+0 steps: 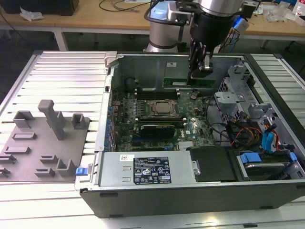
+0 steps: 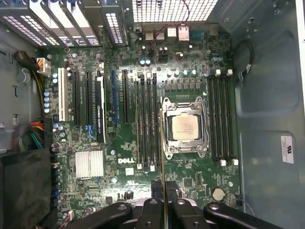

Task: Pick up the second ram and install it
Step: 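Pick up the second ram and move it above second insertion slot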

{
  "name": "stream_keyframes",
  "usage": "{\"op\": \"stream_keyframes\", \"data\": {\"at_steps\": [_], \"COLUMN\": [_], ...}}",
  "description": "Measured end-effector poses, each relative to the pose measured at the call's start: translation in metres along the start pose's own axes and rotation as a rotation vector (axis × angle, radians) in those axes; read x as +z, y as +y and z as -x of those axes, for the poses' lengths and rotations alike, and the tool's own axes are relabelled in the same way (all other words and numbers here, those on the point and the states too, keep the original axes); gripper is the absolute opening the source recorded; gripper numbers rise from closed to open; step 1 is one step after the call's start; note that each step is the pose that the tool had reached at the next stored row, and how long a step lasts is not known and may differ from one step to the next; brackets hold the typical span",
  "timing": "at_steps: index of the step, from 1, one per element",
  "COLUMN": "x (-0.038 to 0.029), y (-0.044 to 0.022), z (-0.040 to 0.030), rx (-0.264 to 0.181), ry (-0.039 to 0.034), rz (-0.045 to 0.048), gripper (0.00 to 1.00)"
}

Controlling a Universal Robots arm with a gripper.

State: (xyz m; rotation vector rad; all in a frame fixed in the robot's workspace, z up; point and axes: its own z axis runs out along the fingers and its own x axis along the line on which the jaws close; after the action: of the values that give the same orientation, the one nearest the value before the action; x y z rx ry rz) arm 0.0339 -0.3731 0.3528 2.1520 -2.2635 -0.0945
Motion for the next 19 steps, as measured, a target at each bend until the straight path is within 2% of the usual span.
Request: {"op": "stream_keyframes", "data": {"at_steps": [6,11,13,14,19], "x": [0.01,0.0156,0.0193,0.0233,0.0293], "y": [-0.0006,-0.0009,-0.0011,-0.0013,-0.0013], "z": [-0.0003,-0.0005,-0.0006,-0.0007,-0.0009], "rx": [0.0,0.0,0.0,0.0,0.0], "ry": [0.0,0.0,0.0,0.0001,0.0003], "rz": [0.0,0.0,0.0,0.0,0.0], "gripper": [0.13,0.13,0.13,0.13,0.13]}}
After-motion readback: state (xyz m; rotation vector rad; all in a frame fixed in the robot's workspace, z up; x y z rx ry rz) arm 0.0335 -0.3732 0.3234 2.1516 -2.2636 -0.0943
